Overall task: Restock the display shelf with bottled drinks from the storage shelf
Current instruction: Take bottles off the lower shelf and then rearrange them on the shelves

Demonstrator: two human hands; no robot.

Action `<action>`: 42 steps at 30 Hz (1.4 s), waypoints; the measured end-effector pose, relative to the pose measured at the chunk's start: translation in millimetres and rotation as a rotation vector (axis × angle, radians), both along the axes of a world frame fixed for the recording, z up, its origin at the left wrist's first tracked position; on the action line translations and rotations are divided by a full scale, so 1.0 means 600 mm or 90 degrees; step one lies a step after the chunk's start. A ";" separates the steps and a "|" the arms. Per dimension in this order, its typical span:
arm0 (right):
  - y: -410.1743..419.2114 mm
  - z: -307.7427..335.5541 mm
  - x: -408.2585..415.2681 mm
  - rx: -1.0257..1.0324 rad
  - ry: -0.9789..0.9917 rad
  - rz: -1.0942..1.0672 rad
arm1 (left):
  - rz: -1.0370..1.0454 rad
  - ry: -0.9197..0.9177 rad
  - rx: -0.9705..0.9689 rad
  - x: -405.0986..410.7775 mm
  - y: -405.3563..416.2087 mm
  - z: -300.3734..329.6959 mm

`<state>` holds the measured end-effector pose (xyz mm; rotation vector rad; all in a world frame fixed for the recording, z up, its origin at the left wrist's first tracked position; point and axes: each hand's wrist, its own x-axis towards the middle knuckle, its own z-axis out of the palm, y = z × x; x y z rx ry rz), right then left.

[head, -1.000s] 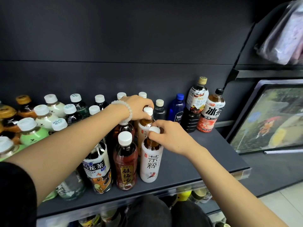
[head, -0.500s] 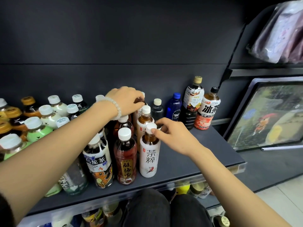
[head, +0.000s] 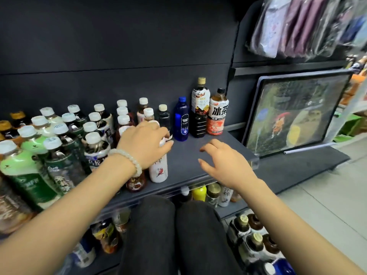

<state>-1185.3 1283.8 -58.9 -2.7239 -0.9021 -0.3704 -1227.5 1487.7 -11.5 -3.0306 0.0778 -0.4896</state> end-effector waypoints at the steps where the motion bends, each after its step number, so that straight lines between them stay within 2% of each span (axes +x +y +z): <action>1: -0.021 -0.009 -0.015 0.002 -0.005 -0.012 | -0.012 0.007 0.002 -0.007 -0.020 -0.011; 8: -0.173 -0.094 -0.089 -0.008 -0.015 -0.131 | -0.132 0.056 0.028 -0.015 -0.176 -0.098; 17: -0.344 -0.212 -0.144 -0.024 0.096 -0.297 | -0.281 0.159 0.033 -0.003 -0.365 -0.249; 23: -0.391 -0.331 -0.162 -0.038 0.207 -0.388 | -0.289 0.302 0.023 0.008 -0.426 -0.363; 30: -0.417 -0.471 -0.172 -0.067 0.420 -0.467 | -0.289 0.477 0.056 0.039 -0.488 -0.478; 32: -0.421 -0.497 -0.171 -0.073 0.447 -0.472 | -0.292 0.513 0.080 0.043 -0.509 -0.508; 37: -0.426 -0.540 -0.171 -0.073 0.488 -0.483 | -0.260 0.580 0.019 0.023 -0.553 -0.581; 42: -0.432 -0.567 -0.172 -0.072 0.521 -0.475 | -0.251 0.601 -0.013 0.030 -0.559 -0.633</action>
